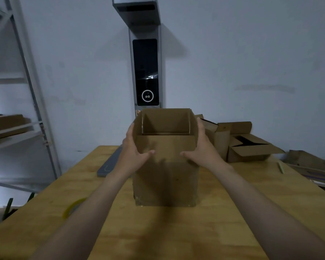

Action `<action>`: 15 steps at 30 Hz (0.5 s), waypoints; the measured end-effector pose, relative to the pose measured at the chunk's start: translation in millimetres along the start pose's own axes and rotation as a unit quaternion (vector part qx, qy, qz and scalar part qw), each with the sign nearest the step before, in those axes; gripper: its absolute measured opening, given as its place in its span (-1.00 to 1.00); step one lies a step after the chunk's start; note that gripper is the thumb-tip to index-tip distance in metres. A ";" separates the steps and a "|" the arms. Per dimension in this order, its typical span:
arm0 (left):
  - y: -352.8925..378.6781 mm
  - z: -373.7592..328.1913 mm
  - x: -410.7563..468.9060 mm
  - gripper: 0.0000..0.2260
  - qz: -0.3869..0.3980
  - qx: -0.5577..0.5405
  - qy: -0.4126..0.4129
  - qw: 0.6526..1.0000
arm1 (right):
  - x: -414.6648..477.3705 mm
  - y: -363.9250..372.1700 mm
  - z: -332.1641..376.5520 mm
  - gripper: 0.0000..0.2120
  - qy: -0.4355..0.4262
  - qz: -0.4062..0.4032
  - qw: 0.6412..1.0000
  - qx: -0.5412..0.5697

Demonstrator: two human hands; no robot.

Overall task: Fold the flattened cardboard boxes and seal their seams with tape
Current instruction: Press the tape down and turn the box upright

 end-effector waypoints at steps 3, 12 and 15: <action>11.4 8.9 -16.4 -0.13 0.027 0.109 0.041 0.993 | -15.2 13.9 -5.4 0.21 -0.011 0.023 0.996 -0.083; 37.5 28.6 22.0 -0.59 -0.011 0.209 0.053 0.976 | 23.3 36.2 -27.4 -0.31 -0.021 -0.016 0.982 -0.187; 49.8 37.8 58.7 -0.60 -0.015 0.199 0.047 0.979 | 57.8 48.5 -43.3 -0.36 -0.021 -0.021 0.980 -0.194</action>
Point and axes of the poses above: each hand's wrist, its own x-axis towards the middle knuckle, its own y-axis out of the palm, z = x × y, the point moved 4 cm from there along x, towards the middle knuckle, and after that the axes turned 2 degrees about -z, right-handed, at the moved point
